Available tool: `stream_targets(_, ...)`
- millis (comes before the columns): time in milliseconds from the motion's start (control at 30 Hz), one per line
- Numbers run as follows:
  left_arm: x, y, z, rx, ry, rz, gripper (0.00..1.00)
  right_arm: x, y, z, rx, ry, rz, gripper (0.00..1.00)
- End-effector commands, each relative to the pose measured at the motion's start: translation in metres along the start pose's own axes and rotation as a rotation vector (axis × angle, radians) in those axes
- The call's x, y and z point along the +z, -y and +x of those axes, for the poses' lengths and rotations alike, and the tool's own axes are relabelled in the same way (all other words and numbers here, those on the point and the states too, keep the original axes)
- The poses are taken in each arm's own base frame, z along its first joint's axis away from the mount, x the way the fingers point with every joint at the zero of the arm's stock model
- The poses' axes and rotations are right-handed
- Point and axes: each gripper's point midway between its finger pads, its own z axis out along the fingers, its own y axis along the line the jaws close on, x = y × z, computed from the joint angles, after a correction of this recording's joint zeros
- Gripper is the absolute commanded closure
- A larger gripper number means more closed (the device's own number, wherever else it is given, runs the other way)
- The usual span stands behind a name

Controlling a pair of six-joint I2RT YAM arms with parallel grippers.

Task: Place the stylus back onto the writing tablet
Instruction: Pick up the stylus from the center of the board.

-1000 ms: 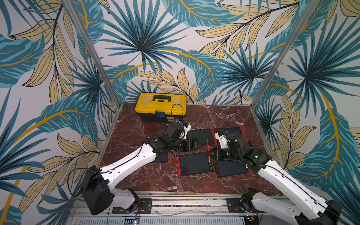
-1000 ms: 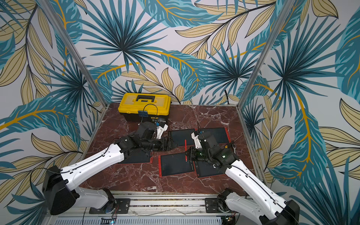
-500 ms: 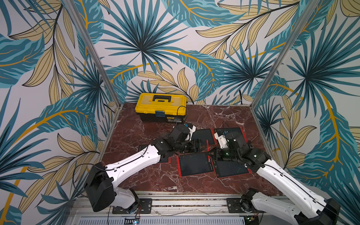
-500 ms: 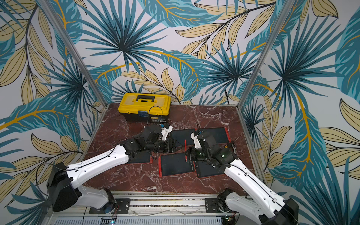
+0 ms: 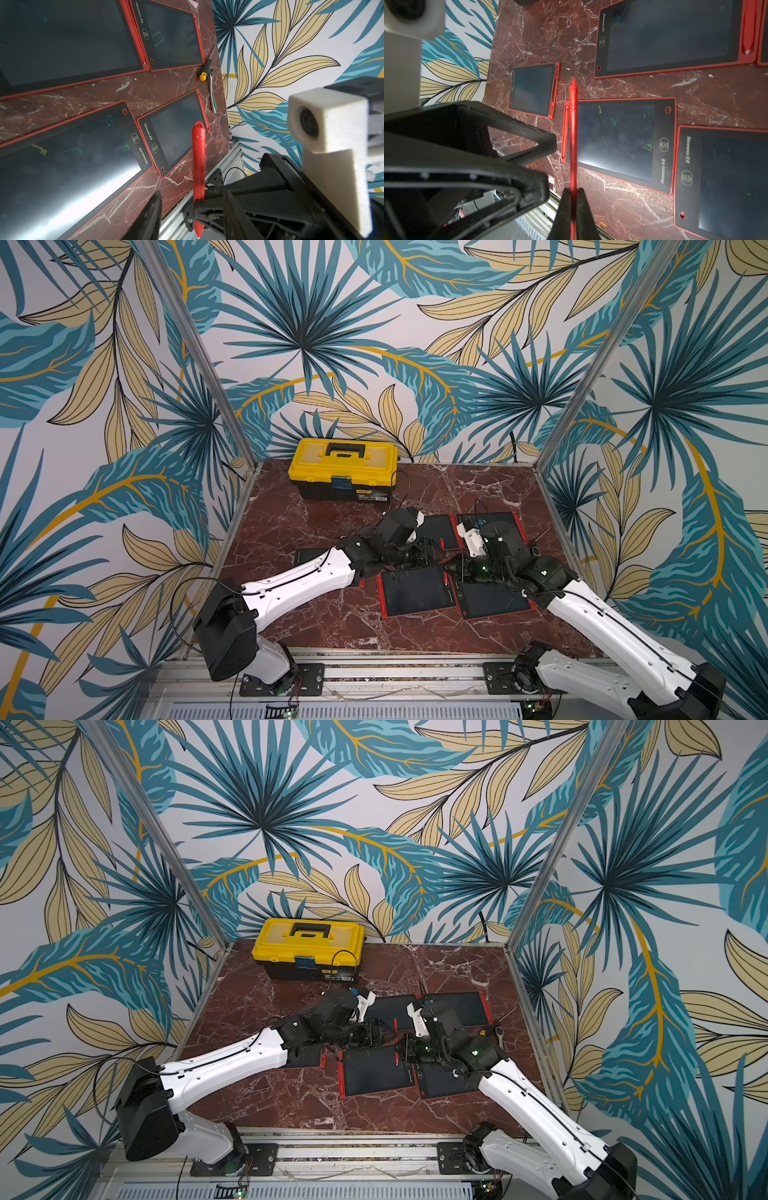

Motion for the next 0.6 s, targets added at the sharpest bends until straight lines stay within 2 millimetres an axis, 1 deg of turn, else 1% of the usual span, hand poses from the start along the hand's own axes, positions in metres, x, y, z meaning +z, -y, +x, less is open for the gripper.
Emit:
stream_targets(0, -0.004, 0.023, -0.011, -0.002, 0.03, 0.049, 0.56, 0.006, 0.007, 0.005, -0.005, -0.012, 0.025, 1.0)
stream_targets(100, -0.003, 0.023, -0.011, -0.007, 0.031, 0.047, 0.61, 0.006, 0.009, 0.006, -0.002, -0.014, 0.029, 1.0)
stream_targets(200, -0.001, 0.021, -0.01, -0.014, 0.029, 0.04, 0.64, 0.007, 0.009, 0.007, 0.002, -0.013, 0.027, 1.0)
stream_targets(367, 0.004, 0.018, -0.006, -0.029, 0.019, 0.033, 0.65, 0.008, 0.01, 0.009, 0.008, -0.016, 0.027, 1.0)
stream_targets(433, 0.005, 0.024, -0.009, -0.023, 0.03, 0.059, 0.65, 0.008, 0.01, 0.009, 0.009, -0.016, 0.026, 1.0)
stream_targets(567, 0.009, 0.024, -0.01, -0.027, 0.031, 0.058, 0.66, 0.007, 0.01, 0.009, 0.01, -0.015, 0.025, 1.0)
